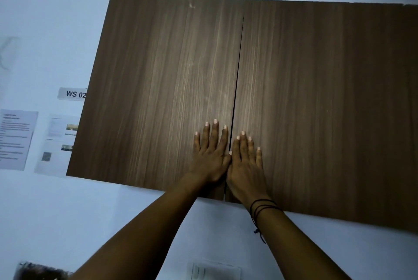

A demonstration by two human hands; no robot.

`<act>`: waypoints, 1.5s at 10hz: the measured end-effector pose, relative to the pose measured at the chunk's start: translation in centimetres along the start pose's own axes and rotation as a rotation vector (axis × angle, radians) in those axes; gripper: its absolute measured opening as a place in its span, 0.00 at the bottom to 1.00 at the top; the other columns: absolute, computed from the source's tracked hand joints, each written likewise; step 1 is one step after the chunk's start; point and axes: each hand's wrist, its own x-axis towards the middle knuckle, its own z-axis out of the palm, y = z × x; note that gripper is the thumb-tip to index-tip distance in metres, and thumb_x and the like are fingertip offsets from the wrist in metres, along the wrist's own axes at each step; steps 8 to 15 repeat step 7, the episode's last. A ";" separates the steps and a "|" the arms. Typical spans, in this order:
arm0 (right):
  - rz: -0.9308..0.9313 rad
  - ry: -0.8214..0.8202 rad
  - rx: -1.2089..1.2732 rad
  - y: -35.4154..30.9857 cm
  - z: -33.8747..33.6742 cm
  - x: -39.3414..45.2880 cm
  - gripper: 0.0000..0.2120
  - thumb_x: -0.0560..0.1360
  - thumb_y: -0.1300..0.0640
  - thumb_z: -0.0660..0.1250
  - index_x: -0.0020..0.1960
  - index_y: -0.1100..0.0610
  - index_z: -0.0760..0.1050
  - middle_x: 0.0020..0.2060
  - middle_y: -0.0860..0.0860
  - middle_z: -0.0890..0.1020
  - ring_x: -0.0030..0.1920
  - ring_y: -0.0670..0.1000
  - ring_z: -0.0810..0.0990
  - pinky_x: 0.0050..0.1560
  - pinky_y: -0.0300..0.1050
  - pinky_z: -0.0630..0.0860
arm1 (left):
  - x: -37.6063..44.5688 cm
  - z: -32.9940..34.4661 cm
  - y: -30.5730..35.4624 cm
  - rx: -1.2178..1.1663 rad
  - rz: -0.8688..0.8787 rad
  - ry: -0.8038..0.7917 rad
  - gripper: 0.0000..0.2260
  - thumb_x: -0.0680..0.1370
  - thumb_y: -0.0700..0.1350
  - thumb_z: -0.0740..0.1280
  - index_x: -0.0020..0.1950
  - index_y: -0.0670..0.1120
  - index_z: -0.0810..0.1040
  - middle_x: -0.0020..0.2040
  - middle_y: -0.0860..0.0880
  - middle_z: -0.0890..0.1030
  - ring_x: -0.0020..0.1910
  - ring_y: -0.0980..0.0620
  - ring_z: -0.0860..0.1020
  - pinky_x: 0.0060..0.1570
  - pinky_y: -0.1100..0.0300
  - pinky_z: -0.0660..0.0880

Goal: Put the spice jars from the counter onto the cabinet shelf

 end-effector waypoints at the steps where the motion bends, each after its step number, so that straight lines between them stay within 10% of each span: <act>1: -0.006 -0.001 -0.016 0.0 -0.4 0.3 0.29 0.83 0.50 0.43 0.78 0.57 0.34 0.78 0.54 0.35 0.78 0.54 0.36 0.76 0.53 0.34 | 0.1 -0.3 -0.1 0.031 0.009 0.020 0.32 0.83 0.58 0.47 0.80 0.47 0.35 0.79 0.43 0.31 0.77 0.43 0.28 0.74 0.43 0.30; 5: 0.000 -0.114 -0.052 0.8 -5.5 -1.7 0.33 0.81 0.49 0.50 0.79 0.58 0.38 0.79 0.56 0.39 0.79 0.56 0.40 0.78 0.58 0.44 | -1.3 -2.3 -0.3 0.093 0.023 0.091 0.32 0.83 0.57 0.46 0.81 0.42 0.41 0.82 0.41 0.39 0.80 0.42 0.38 0.78 0.41 0.40; 7: -0.096 0.302 0.314 0.2 -12.9 -2.5 0.30 0.81 0.41 0.48 0.79 0.51 0.48 0.79 0.50 0.52 0.79 0.49 0.49 0.77 0.51 0.51 | -0.2 -4.2 -0.1 0.083 0.049 0.211 0.32 0.83 0.56 0.47 0.81 0.41 0.41 0.82 0.41 0.40 0.81 0.43 0.39 0.78 0.42 0.40; 15: -0.096 0.302 0.314 0.2 -12.9 -2.5 0.30 0.81 0.41 0.48 0.79 0.51 0.48 0.79 0.50 0.52 0.79 0.49 0.49 0.77 0.51 0.51 | -0.2 -4.2 -0.1 0.083 0.049 0.211 0.32 0.83 0.56 0.47 0.81 0.41 0.41 0.82 0.41 0.40 0.81 0.43 0.39 0.78 0.42 0.40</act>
